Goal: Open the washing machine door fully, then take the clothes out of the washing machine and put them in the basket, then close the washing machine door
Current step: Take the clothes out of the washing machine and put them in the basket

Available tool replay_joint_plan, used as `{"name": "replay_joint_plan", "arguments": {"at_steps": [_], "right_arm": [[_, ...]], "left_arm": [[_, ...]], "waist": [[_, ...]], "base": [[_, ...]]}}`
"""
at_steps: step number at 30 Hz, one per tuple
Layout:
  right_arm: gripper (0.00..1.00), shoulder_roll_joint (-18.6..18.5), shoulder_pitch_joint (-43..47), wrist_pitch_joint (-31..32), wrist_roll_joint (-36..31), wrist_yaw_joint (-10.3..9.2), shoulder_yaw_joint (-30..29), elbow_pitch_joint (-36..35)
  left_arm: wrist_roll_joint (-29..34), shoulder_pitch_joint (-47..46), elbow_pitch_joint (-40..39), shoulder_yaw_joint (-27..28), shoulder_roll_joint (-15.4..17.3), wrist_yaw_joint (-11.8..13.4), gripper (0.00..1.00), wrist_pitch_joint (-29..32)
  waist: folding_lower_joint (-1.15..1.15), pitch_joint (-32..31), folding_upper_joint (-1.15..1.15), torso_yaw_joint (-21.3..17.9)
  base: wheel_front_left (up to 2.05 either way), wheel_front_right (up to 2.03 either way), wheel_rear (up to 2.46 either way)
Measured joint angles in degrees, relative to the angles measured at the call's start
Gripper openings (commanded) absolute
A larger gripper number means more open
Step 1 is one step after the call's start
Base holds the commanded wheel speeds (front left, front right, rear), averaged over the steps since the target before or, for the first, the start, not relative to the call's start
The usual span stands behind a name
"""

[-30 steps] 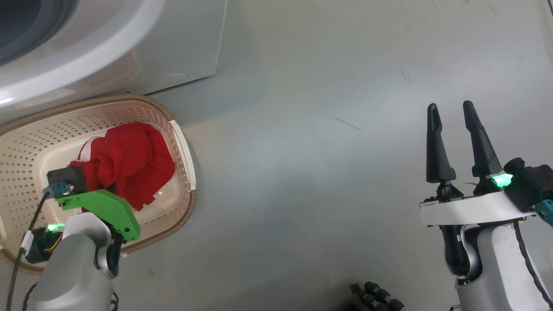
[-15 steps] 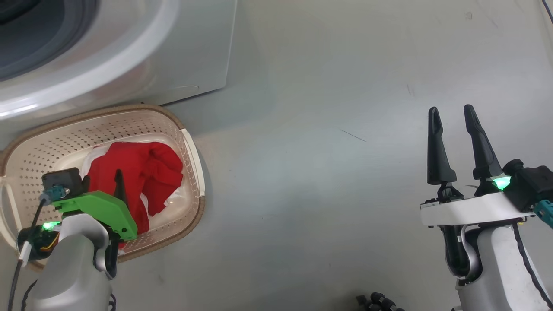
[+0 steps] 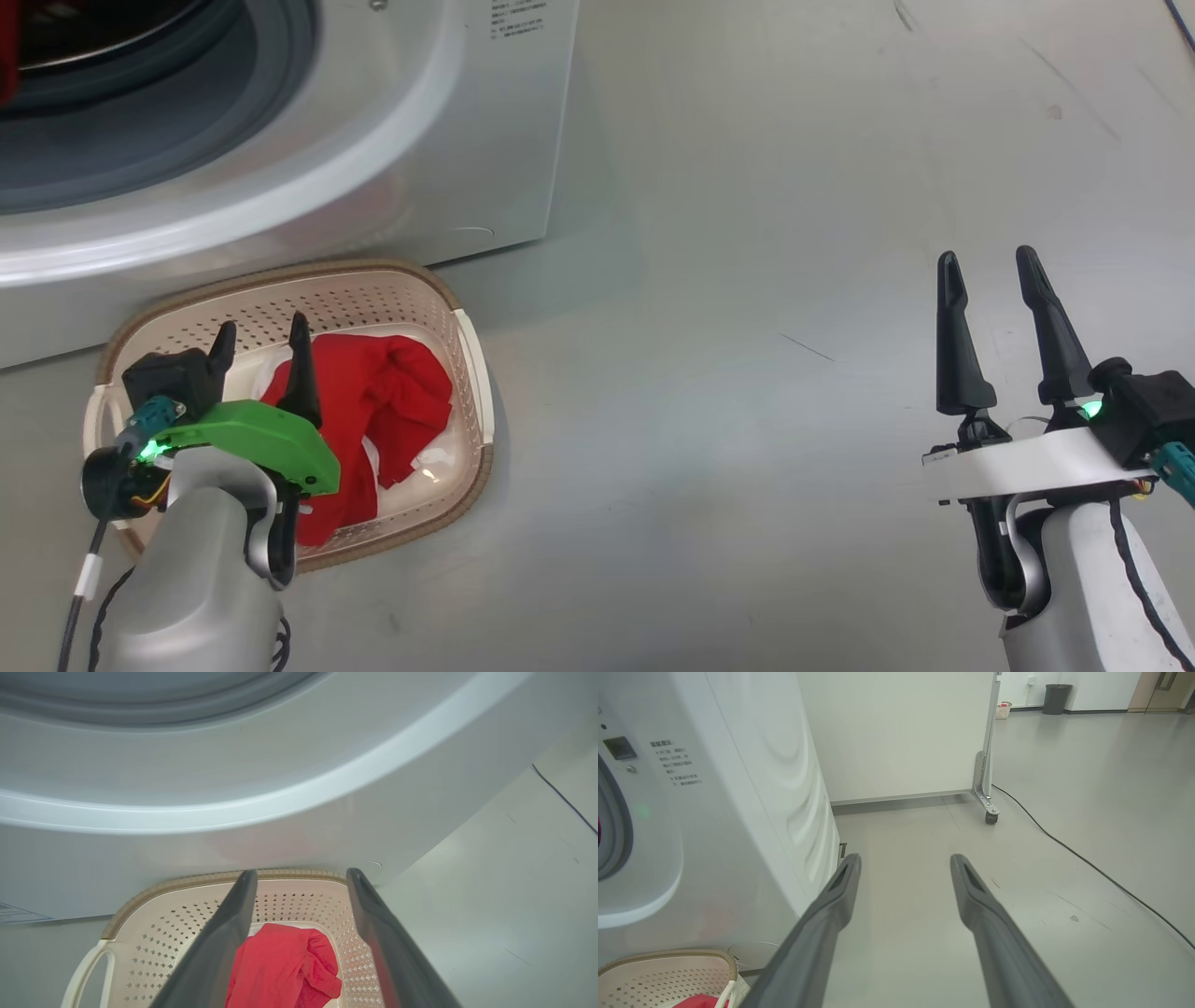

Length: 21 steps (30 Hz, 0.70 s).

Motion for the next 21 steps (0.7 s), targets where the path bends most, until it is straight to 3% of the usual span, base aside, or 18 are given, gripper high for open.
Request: {"name": "replay_joint_plan", "arguments": {"at_steps": [21], "right_arm": [[1.00, -1.19, 5.41, 0.00, -2.86, 0.46, -1.41, 2.52]], "left_arm": [[5.05, 8.62, -18.64, -0.27, -1.02, -0.23, 1.00, -0.19]], "waist": [[0.00, -11.62, 0.00, 7.99]], "base": [[0.00, 0.00, 0.00]]}}
